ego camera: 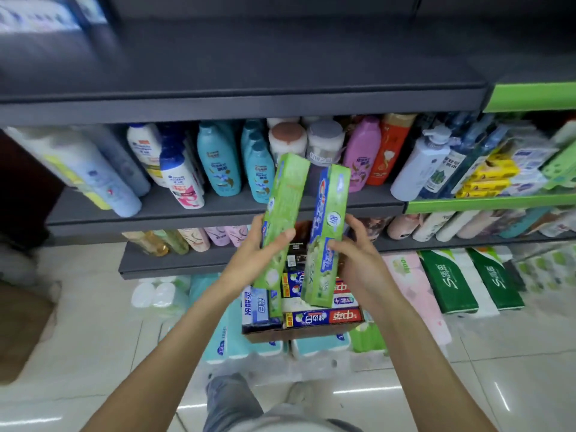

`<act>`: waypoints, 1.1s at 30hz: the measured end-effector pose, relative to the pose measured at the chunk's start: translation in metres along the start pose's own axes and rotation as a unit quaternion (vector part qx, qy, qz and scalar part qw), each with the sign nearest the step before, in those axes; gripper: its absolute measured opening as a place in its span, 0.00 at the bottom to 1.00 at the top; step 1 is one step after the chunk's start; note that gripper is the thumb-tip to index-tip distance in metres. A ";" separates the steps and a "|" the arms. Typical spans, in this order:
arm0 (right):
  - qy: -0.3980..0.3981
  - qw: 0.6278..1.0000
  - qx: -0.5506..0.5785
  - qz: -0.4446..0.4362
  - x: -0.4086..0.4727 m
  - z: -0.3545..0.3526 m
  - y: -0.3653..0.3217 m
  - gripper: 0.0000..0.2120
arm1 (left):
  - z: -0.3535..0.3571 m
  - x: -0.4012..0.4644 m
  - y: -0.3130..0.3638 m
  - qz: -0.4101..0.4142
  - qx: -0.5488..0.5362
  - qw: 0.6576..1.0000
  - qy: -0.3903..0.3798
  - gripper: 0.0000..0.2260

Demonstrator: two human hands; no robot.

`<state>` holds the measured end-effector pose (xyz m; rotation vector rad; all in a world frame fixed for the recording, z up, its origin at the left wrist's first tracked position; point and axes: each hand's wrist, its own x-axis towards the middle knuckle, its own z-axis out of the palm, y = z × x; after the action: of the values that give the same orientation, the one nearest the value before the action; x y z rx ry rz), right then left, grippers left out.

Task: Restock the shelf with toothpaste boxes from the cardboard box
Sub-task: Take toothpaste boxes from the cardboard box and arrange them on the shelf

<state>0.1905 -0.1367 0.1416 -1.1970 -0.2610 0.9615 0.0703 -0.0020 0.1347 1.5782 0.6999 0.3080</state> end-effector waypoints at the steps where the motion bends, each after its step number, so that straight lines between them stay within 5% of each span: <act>1: -0.013 0.999 0.047 0.019 0.000 0.004 -0.008 0.20 | -0.012 -0.003 0.008 0.003 -0.026 0.999 0.024 0.22; 3: -0.062 0.996 0.048 0.038 -0.001 0.014 -0.022 0.20 | -0.034 -0.010 0.024 0.015 -0.063 0.996 0.065 0.16; 7: -0.139 0.983 -0.123 -0.002 0.001 0.040 -0.045 0.30 | -0.076 -0.018 0.042 0.045 -0.066 0.991 0.111 0.27; 10: -0.166 0.975 -0.141 -0.043 0.015 0.069 -0.065 0.35 | -0.105 -0.018 0.058 0.080 -0.056 0.985 0.140 0.25; 14: -0.188 0.958 -0.178 -0.124 0.043 0.114 -0.106 0.21 | -0.153 -0.012 0.094 0.156 0.090 0.960 0.215 0.25; 19: -0.094 0.833 -0.421 -0.346 0.095 0.169 -0.153 0.19 | -0.217 0.008 0.133 0.215 0.368 0.845 0.324 0.19; 22: -0.074 0.777 -0.503 -0.371 0.132 0.199 -0.173 0.20 | -0.254 0.026 0.144 0.229 0.436 0.802 0.337 0.20; 28: -0.070 0.661 -0.658 -0.355 0.232 0.265 -0.206 0.23 | -0.335 0.073 0.162 0.294 0.641 0.640 0.304 0.27; 30: -0.069 0.639 -0.679 -0.355 0.265 0.282 -0.208 0.22 | -0.355 0.087 0.161 0.298 0.665 0.619 0.294 0.23; 33: -0.069 0.639 -0.682 -0.350 0.309 0.306 -0.203 0.25 | -0.373 0.103 0.160 0.301 0.646 0.637 0.293 0.24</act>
<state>0.2797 0.2893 0.3451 -2.0874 -1.6751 -0.0421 -0.0256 0.3604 0.3223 3.2065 0.9238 1.0004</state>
